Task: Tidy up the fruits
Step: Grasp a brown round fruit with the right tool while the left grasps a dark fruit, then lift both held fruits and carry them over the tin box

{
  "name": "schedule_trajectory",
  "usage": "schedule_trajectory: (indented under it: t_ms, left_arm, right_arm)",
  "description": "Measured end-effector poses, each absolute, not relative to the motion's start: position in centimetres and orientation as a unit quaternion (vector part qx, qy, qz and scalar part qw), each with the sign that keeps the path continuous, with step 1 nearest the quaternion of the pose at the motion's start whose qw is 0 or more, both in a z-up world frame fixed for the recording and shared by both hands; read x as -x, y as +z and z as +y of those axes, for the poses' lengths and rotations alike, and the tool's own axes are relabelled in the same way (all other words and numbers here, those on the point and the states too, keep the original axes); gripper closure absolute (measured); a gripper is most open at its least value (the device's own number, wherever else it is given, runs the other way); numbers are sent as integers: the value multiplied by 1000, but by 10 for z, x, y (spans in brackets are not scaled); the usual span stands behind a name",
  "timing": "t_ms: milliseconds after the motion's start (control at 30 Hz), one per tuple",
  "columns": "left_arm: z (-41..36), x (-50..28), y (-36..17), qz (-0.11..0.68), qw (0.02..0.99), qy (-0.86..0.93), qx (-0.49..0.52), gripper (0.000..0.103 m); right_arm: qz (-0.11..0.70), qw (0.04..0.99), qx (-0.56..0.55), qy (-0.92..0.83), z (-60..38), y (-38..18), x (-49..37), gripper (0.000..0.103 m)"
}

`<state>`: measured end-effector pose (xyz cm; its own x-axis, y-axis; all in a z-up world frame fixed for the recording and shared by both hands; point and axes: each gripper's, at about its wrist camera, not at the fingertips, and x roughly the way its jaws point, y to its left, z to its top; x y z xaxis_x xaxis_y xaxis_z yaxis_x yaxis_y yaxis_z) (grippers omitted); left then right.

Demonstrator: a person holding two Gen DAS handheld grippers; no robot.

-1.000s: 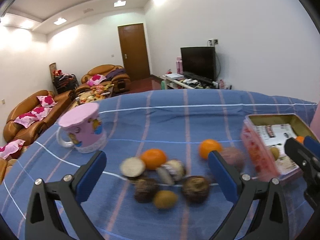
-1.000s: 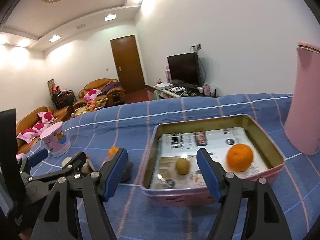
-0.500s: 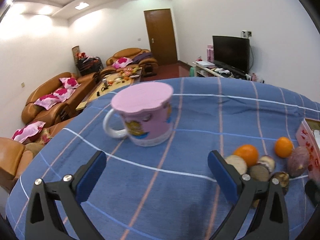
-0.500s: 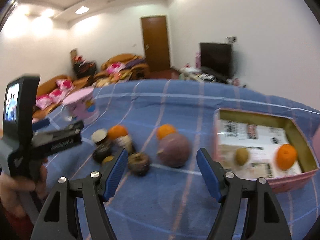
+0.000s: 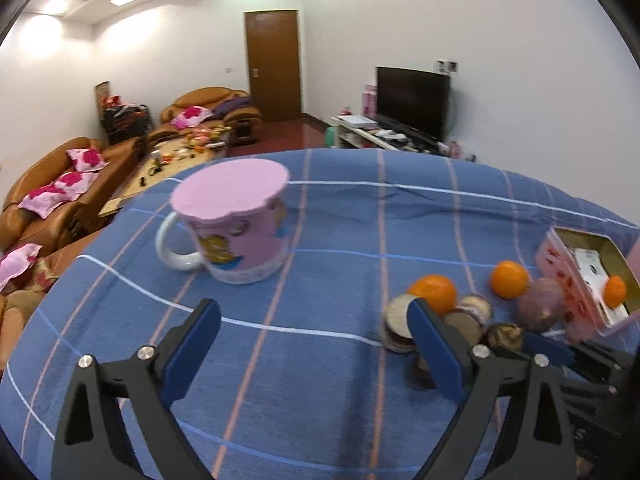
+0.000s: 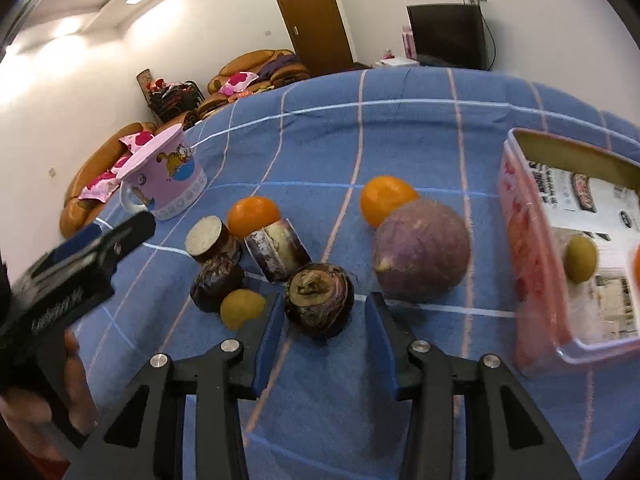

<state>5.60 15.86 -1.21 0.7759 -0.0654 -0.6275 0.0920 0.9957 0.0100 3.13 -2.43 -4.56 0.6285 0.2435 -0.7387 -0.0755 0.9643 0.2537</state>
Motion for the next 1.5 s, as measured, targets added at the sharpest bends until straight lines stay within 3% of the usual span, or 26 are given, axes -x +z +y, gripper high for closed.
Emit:
schedule_trajectory:
  t_ms: [333,533,633,800,933,1167,1300,1500]
  left_arm:
    - [148,-50,-13,366,919,-148,20,27]
    - [128,-48,-22,383,904,-190,10,29]
    - [117,-52,-31,403,894,-193,3,45]
    - [118,-58,-38,413,892,-182,25,50]
    - [126,-60,-39,426,877,-213,70,67]
    - [144,-54,-32,414,884,-196,98,68]
    - [158,-45,-14,347,907,-194,135,68]
    - [156,-28,-1,276,942,-153,113,68]
  right_arm:
    - [425,896,-78,104,-11,-45,-32,64]
    - [354,931,-55,67,-28,-21,0,64]
    - [338,938,-39,63,-36,-16,18,64]
    - [343,936,-41,70,-41,-16,25,64]
    - [347,934,-43,73,-41,-18,24,64]
    - [341,936,-45,71,-39,-18,25,64]
    - [323,943,-51,69,-42,-12,30,64]
    - [276,960,-28,44,-46,2,40,64]
